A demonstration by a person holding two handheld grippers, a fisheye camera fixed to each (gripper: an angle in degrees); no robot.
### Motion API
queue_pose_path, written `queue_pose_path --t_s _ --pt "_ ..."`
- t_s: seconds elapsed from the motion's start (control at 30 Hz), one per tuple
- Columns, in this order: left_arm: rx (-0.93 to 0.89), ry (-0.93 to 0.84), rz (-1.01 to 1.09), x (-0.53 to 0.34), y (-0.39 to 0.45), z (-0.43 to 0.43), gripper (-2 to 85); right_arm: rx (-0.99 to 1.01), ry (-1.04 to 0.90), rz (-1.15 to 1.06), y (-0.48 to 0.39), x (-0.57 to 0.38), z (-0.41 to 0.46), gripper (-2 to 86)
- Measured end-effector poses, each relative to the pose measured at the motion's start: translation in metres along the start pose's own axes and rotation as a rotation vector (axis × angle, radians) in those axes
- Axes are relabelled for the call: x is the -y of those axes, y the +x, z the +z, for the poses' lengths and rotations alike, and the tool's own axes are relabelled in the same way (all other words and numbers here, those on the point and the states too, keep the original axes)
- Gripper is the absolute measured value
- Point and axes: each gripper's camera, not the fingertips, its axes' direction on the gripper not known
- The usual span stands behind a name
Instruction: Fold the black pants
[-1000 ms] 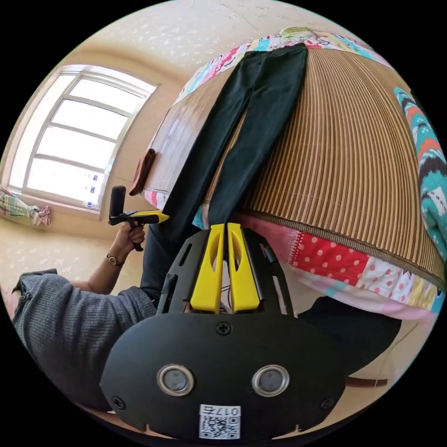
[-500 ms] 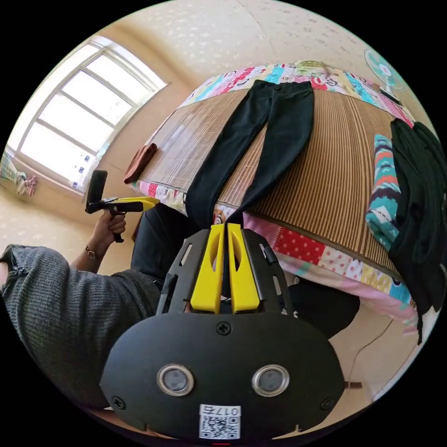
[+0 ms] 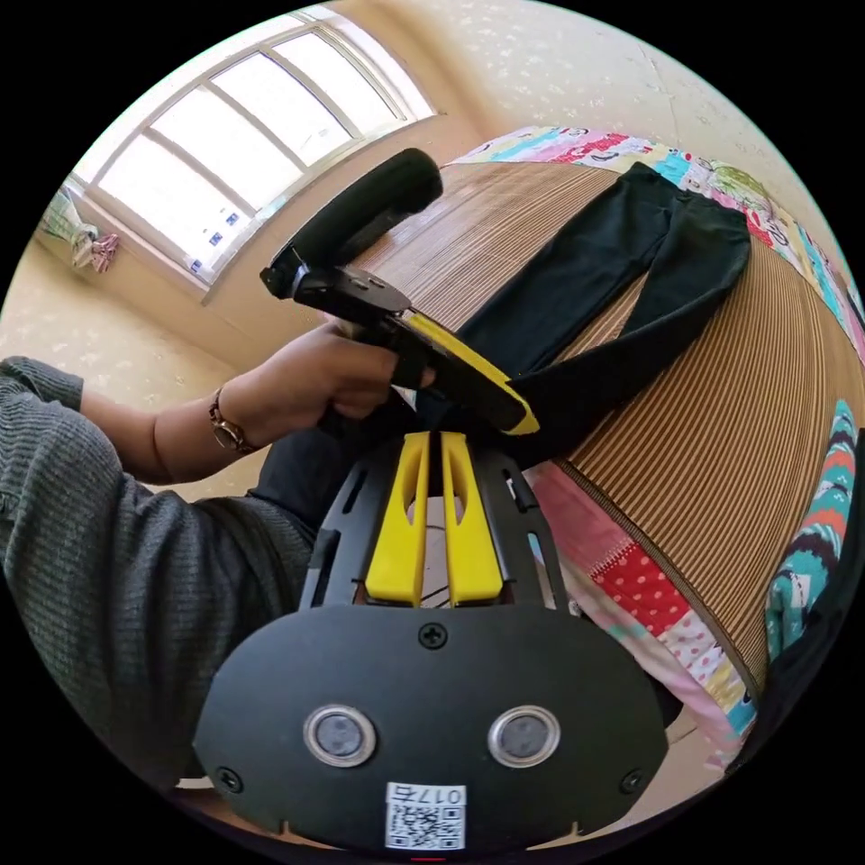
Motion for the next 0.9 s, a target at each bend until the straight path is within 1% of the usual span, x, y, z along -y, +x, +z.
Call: queue_pose_path --t_s 0.1,0.13,0.17,0.2,0.27,0.3,0.37,0.4,0.43,0.5,0.53,0.6,0.63,0.67,0.7,0.77,0.8,0.87,0.9 --pt "-0.054 0.039 -0.052 -0.012 -0.018 -0.004 -0.8 -0.062 0.041 0.239 0.077 0.009 -0.025 7.3" --pt "-0.080 0.044 -0.066 -0.016 -0.024 -0.003 -0.9 -0.071 0.085 0.332 0.117 0.022 -0.035 9.0" --pt "-0.092 0.044 -0.069 -0.017 -0.027 -0.003 -0.9 -0.059 0.149 0.422 0.162 0.037 -0.043 10.5" --pt "-0.113 0.045 -0.076 -0.020 -0.032 -0.002 -0.9 -0.047 0.176 0.476 0.184 0.045 -0.045 11.1" --pt "-0.137 0.045 -0.085 -0.023 -0.040 -0.002 -0.9 0.083 0.291 0.636 0.268 0.083 -0.047 13.9" --pt "-0.156 0.045 -0.088 -0.025 -0.045 -0.003 -0.9 0.110 0.323 0.660 0.285 0.094 -0.047 14.8" --pt "-0.178 0.052 -0.096 -0.028 -0.053 -0.006 -0.9 0.186 0.461 0.710 0.340 0.135 -0.040 16.9" --pt "-0.193 0.058 -0.106 -0.031 -0.059 -0.007 -0.9 0.214 0.496 0.710 0.350 0.145 -0.037 17.2" --pt "-0.213 0.065 -0.115 -0.033 -0.065 -0.008 -0.9 0.262 0.540 0.736 0.370 0.164 -0.031 16.6" --pt "-0.242 0.063 -0.120 -0.036 -0.072 -0.009 -0.9 0.275 0.573 0.777 0.390 0.195 -0.024 14.8" --pt "-0.256 0.065 -0.112 -0.037 -0.077 -0.012 -0.9 0.243 0.570 0.793 0.399 0.216 -0.021 13.2" --pt "-0.267 0.072 -0.086 -0.040 -0.084 -0.016 -0.9 0.168 0.502 0.797 0.406 0.251 -0.014 10.4" --pt "-0.279 0.080 -0.075 -0.044 -0.090 -0.019 -0.9 0.064 0.427 0.783 0.403 0.275 -0.011 8.2" --pt "-0.287 0.086 -0.075 -0.046 -0.094 -0.021 -0.9 -0.086 0.373 0.756 0.392 0.298 -0.012 5.4" --pt "-0.308 0.099 -0.077 -0.052 -0.101 -0.025 -0.9 -0.168 0.359 0.740 0.383 0.309 -0.013 4.0" --pt "-0.354 0.125 -0.064 -0.062 -0.112 -0.033 -0.9 -0.464 0.311 0.598 0.328 0.358 -0.010 2.9" --pt "-0.382 0.150 -0.053 -0.070 -0.118 -0.042 -0.9 -0.526 0.311 0.546 0.310 0.370 -0.007 2.7" --pt "-0.423 0.180 -0.035 -0.082 -0.128 -0.056 -0.9 -0.744 0.310 0.344 0.236 0.411 0.014 2.3" --pt "-0.444 0.192 -0.028 -0.091 -0.134 -0.065 -0.9 -0.781 0.314 0.308 0.220 0.419 0.020 2.2"
